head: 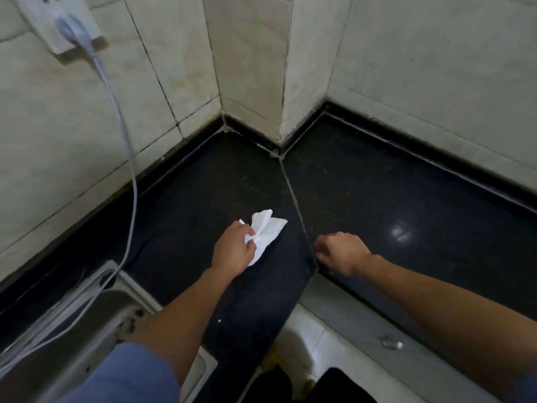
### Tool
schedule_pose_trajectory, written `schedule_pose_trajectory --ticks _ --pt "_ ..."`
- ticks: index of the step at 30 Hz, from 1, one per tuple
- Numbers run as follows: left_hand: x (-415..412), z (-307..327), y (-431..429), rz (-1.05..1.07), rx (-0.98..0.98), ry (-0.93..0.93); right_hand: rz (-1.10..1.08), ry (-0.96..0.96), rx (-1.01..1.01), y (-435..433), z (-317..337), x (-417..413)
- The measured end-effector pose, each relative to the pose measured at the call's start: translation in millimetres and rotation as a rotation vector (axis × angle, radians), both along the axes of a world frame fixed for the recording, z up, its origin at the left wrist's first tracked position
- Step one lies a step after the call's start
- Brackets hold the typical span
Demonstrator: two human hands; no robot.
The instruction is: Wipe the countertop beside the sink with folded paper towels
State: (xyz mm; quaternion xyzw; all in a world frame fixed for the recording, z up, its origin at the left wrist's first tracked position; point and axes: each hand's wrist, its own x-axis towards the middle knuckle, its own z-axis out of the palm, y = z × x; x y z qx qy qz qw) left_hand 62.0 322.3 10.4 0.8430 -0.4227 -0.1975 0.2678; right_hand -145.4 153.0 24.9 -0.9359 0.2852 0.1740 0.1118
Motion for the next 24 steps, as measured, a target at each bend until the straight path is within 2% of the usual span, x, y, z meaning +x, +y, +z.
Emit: schedule_pose_trajectory --ticks 3,5,12,18,21,24 --pt "6.4 -24.9 18.9 -0.009 0.167 0.041 0.034 0.051 0.06 3.3 -21.2 14.0" --pt "10.6 -34.6 29.3 0.029 0.212 0.041 0.057 0.04 0.078 0.6 -29.1 28.4" --pt "22.5 -49.3 30.5 0.247 0.268 0.068 0.067 -0.155 0.132 -13.3 -35.6 112.1" --pt "27.6 -62.5 -4.2 0.404 0.442 0.171 0.254 0.045 0.228 -7.2 -61.2 148.5" --pt "23.9 -63.3 -15.5 0.423 0.484 0.134 0.252 -0.052 0.259 -14.2 -64.3 135.9" --pt "29.9 -54.8 -10.3 0.601 0.404 0.096 0.246 -0.238 0.228 -30.2 -55.3 118.5"
